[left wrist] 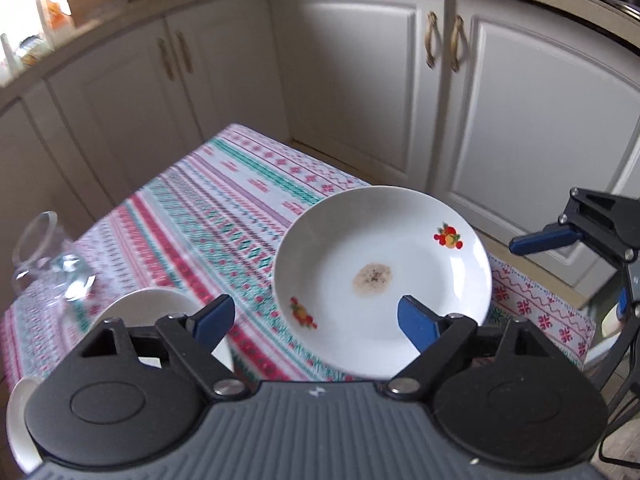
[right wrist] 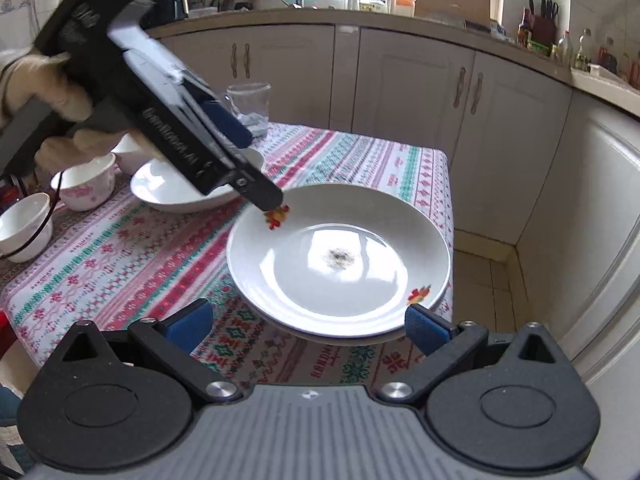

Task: Organize plates and bowls
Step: 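Open the left gripper to release the plate and withdraw, then move the right gripper to the white fruit-print plate's rim and grasp it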

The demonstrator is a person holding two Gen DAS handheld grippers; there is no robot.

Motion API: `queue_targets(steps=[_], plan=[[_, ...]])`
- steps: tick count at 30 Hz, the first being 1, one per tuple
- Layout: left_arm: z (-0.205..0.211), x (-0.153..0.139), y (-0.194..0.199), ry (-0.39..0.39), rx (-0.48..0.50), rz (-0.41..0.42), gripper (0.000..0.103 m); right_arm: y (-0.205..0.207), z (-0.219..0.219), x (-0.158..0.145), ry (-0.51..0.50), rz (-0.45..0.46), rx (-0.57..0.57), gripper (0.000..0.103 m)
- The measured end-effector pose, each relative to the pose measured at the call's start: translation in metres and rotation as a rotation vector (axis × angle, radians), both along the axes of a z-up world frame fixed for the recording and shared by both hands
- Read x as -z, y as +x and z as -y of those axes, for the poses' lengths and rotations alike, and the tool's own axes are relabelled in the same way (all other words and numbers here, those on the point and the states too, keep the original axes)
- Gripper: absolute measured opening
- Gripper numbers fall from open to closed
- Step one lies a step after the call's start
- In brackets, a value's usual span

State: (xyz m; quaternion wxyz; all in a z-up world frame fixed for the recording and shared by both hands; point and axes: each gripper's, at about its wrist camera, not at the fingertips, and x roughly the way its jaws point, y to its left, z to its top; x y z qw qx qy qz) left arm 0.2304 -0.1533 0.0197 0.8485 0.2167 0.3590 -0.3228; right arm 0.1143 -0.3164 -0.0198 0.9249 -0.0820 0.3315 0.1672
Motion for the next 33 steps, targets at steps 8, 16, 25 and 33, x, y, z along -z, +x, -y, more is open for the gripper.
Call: queue_targets(steps=[8, 16, 25, 33], plan=[[-0.038, 0.011, -0.056, -0.048, -0.19, 0.084, 0.09, -0.017, -0.015, -0.006, 0.011, 0.039, -0.026, 0.103], [-0.062, 0.047, -0.073, -0.058, -0.451, 0.108, 0.09, -0.028, -0.026, -0.012, 0.005, 0.061, -0.06, 0.103], [-0.084, 0.088, -0.043, -0.124, -0.654, 0.061, 0.09, -0.013, -0.034, -0.017, -0.043, 0.034, -0.127, 0.103], [-0.096, 0.098, -0.027, -0.167, -0.689, 0.052, 0.095, 0.02, -0.039, -0.024, -0.053, 0.005, -0.183, 0.103]])
